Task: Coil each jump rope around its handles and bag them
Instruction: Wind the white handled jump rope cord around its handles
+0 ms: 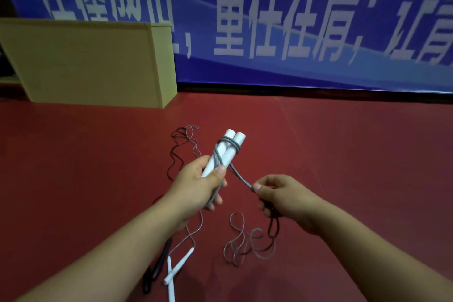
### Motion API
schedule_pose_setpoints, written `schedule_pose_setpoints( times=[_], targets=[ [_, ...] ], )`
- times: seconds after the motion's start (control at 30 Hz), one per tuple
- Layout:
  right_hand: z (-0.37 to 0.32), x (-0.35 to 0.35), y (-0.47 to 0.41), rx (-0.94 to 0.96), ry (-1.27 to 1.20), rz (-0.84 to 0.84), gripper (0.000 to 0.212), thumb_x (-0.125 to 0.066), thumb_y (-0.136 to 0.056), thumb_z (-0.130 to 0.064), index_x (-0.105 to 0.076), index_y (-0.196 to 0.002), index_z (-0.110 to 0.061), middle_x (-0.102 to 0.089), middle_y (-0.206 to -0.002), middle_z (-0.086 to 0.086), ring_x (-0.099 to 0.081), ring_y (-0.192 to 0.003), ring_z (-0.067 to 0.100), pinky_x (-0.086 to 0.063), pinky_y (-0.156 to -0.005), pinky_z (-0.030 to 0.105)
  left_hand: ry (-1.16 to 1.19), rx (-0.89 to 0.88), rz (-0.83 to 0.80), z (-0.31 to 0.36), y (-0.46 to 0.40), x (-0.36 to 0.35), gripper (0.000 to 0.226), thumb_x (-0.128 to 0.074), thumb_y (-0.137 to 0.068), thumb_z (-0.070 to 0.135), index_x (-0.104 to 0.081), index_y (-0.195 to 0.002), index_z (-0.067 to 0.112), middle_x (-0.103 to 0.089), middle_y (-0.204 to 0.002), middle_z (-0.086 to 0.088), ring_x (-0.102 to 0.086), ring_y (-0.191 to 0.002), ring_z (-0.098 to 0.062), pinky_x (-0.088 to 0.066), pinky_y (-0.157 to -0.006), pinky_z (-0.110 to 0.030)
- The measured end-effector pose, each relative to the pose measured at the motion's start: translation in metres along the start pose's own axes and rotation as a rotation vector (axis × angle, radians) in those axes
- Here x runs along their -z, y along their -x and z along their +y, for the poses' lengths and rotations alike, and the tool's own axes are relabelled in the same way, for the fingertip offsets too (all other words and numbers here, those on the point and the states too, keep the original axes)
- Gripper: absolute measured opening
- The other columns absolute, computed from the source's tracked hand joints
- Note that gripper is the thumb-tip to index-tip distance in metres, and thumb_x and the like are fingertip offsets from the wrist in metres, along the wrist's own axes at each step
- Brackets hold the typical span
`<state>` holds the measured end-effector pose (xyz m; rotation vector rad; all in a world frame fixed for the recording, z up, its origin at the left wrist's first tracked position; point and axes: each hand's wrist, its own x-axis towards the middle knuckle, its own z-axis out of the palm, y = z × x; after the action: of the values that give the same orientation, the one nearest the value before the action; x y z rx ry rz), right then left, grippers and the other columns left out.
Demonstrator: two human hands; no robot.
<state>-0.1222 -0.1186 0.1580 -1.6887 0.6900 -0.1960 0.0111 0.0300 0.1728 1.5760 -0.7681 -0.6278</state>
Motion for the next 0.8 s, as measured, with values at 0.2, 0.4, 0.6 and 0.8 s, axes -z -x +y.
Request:
schedule_pose_setpoints(
  times=[0.2, 0.4, 0.6, 0.8],
  targets=[
    [0.003, 0.005, 0.017, 0.075, 0.180, 0.057, 0.009, -0.067, -0.090, -0.021, -0.064, -0.094, -0.013, -0.057, -0.057, -0.007, -0.045, -0.050, 0.006, -0.036, -0.048, 0.020, -0.177, 0.035, 0.048, -0.014, -0.007, 0.006, 0.009, -0.053, -0.099, 0.021, -0.062, -0.100, 0.021, -0.065, -0.071, 0.000, -0.050, -0.042, -0.011, -0.037, -0.038, -0.020],
    [-0.015, 0.000, 0.022, -0.055, 0.114, 0.061, 0.007, -0.066, -0.090, -0.013, -0.068, -0.084, -0.012, -0.051, -0.068, 0.002, -0.041, -0.056, 0.014, -0.030, -0.045, 0.021, -0.364, -0.007, 0.057, -0.026, -0.016, 0.009, 0.009, -0.053, -0.098, 0.020, -0.062, -0.098, 0.023, -0.072, -0.077, -0.004, -0.051, -0.040, -0.010, -0.038, -0.039, -0.017],
    [-0.026, 0.002, 0.017, -0.162, -0.026, 0.067, 0.009, -0.066, -0.090, -0.015, -0.066, -0.084, -0.008, -0.047, -0.065, 0.003, -0.036, -0.050, 0.012, -0.027, -0.044, 0.022, -0.499, -0.076, 0.103, -0.036, -0.025, 0.006, 0.009, -0.057, -0.095, 0.021, -0.061, -0.091, 0.028, -0.070, -0.070, 0.003, -0.055, -0.049, -0.007, -0.050, -0.056, -0.029],
    [-0.008, -0.013, 0.026, -0.052, 0.054, 0.041, 0.034, -0.064, -0.093, -0.028, -0.063, -0.079, 0.003, -0.045, -0.057, 0.003, -0.042, -0.052, 0.017, -0.045, -0.051, 0.027, -0.708, -0.157, 0.075, -0.046, -0.031, 0.006, 0.004, -0.059, -0.091, 0.033, -0.058, -0.095, 0.034, -0.068, -0.072, 0.006, -0.066, -0.070, -0.017, -0.054, -0.067, -0.039]
  ],
)
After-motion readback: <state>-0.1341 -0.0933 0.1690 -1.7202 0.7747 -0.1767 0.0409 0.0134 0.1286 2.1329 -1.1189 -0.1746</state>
